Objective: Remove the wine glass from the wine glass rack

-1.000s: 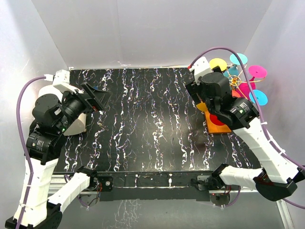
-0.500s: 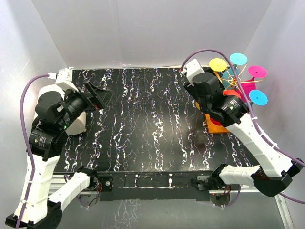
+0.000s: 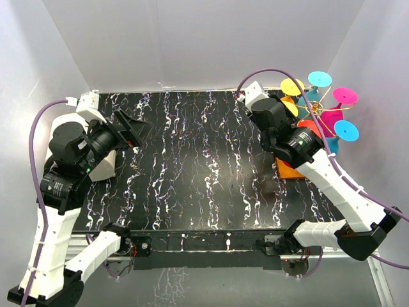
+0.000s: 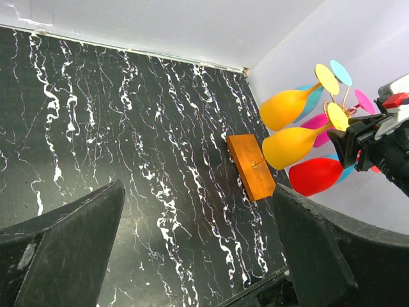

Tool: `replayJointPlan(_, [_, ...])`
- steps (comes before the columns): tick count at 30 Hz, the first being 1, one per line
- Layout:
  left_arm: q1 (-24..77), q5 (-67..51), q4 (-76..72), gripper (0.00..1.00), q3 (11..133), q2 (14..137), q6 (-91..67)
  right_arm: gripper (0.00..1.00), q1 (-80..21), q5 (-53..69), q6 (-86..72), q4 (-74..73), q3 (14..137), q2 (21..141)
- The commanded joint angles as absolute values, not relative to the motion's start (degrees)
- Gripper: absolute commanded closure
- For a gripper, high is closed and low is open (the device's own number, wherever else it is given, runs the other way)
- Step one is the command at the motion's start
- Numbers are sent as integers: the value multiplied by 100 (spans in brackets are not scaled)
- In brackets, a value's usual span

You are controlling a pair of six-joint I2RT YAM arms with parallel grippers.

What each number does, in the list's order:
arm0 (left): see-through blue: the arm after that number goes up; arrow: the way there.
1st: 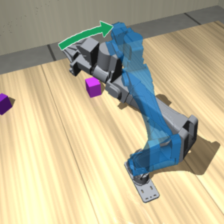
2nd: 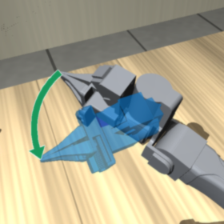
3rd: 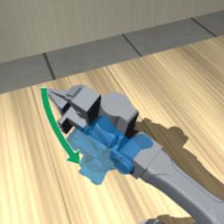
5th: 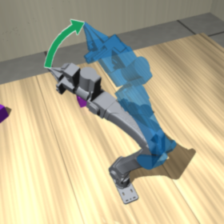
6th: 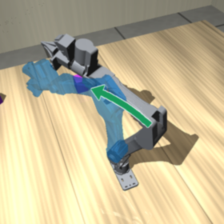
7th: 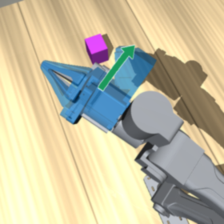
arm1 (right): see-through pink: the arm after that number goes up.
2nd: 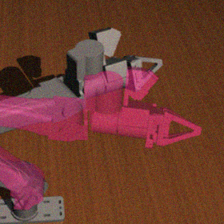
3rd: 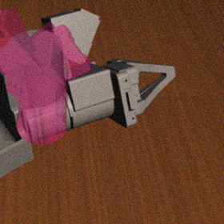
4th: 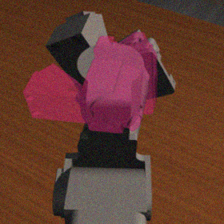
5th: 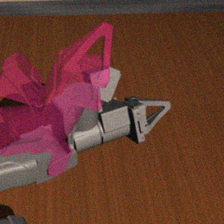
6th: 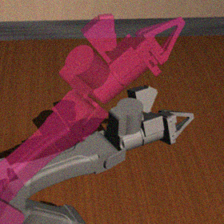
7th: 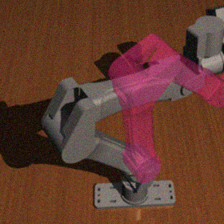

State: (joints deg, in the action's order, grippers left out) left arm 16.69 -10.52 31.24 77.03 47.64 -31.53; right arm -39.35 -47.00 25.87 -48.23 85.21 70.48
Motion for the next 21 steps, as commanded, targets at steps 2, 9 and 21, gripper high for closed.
replayJointPlan(2, [1697, -1195, 2961, 1, 7674, 4762, -3113, 59, -3959, -4918, 2832, -4274, 8447, 6993])
replayJointPlan(9, [1697, -1173, 2979, 1, 7651, 4738, -3109, 69, -3964, -5097, 2934, -4219, 8411, 7052])
replayJointPlan(21, [1695, -1143, 3032, 1, 7692, 4707, -3107, 83, -3963, -5106, 2915, -4358, 8407, 7099])
